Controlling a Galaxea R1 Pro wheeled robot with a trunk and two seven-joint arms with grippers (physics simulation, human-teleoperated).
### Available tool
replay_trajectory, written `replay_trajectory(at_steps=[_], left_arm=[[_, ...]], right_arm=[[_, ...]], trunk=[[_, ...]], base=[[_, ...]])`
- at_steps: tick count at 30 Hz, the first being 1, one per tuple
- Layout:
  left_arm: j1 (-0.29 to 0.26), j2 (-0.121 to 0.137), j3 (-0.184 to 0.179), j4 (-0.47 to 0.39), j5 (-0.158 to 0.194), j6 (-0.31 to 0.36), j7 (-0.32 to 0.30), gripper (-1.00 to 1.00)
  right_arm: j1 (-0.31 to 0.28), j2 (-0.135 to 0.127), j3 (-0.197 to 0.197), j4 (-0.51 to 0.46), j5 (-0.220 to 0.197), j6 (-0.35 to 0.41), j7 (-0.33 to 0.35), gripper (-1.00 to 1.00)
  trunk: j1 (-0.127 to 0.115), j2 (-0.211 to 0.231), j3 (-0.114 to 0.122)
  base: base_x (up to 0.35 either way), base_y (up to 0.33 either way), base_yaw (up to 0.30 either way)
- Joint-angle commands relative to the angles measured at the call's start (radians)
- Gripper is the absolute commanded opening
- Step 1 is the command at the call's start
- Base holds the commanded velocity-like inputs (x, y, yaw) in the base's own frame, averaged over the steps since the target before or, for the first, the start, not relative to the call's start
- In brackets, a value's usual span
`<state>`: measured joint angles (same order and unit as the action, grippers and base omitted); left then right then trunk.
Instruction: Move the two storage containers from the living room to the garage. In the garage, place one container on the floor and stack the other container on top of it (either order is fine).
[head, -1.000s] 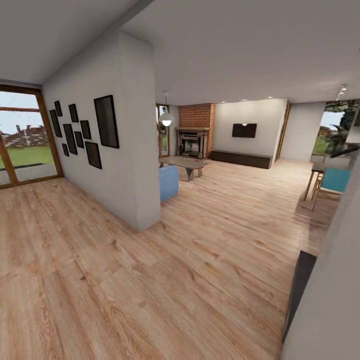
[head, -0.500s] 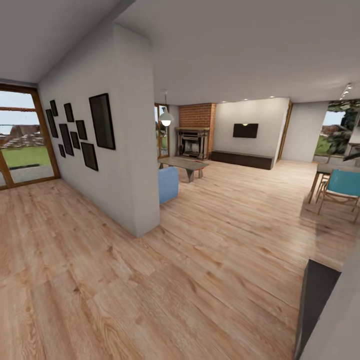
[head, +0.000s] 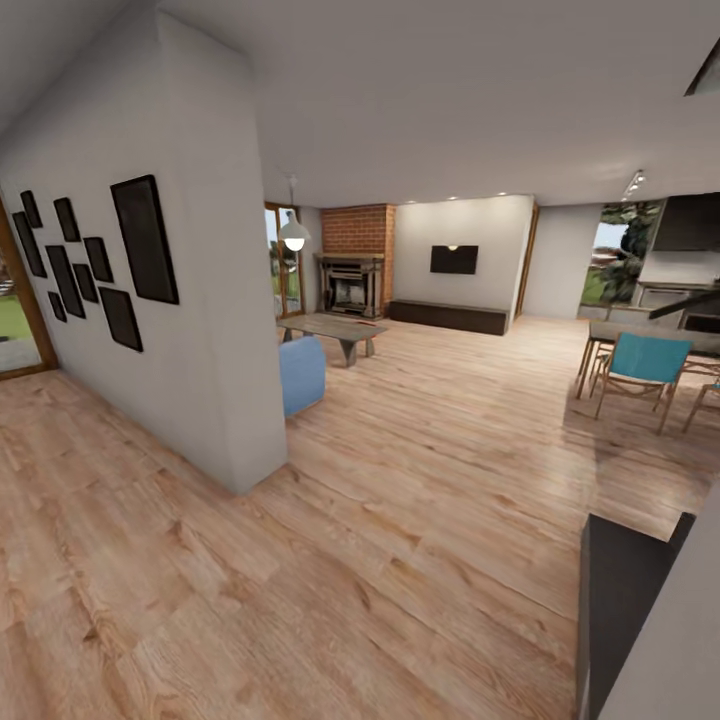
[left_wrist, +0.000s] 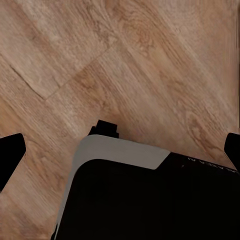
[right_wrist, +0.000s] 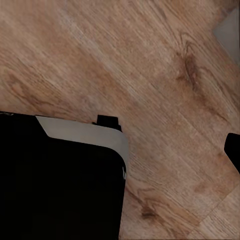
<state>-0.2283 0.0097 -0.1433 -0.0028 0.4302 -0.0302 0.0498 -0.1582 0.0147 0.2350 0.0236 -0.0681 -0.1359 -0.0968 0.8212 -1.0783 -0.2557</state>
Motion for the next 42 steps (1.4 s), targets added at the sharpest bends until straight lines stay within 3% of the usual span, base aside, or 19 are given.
replay_trajectory(at_steps=[1,10,35,42], left_arm=[[0.000,0.000,-0.009,0.000,0.008,-0.002,0.002,1.00],[0.000,0.000,-0.009,0.000,0.007,-0.002,0.002,1.00],[0.000,0.001,-0.009,0.000,0.007,-0.001,0.002,1.00],[0.000,0.000,-0.009,0.000,0.007,-0.001,0.002,1.00]], right_arm=[[-0.001,0.001,0.008,0.003,-0.007,-0.005,-0.003,1.00],[-0.001,0.000,0.009,0.003,-0.007,-0.004,-0.003,1.00],[-0.001,-0.004,0.010,0.003,-0.003,-0.006,-0.003,1.00],[-0.001,-0.001,0.009,0.003,-0.004,-0.004,-0.003,1.00]], trunk=[[0.001,-0.001,-0.002],[0.001,-0.001,-0.006],[0.001,-0.001,-0.007],[0.001,-0.001,-0.007]], base=[[0.325,0.111,-0.270],[0.325,0.117,-0.252],[0.325,0.082,-0.009],[0.325,0.001,-0.158]])
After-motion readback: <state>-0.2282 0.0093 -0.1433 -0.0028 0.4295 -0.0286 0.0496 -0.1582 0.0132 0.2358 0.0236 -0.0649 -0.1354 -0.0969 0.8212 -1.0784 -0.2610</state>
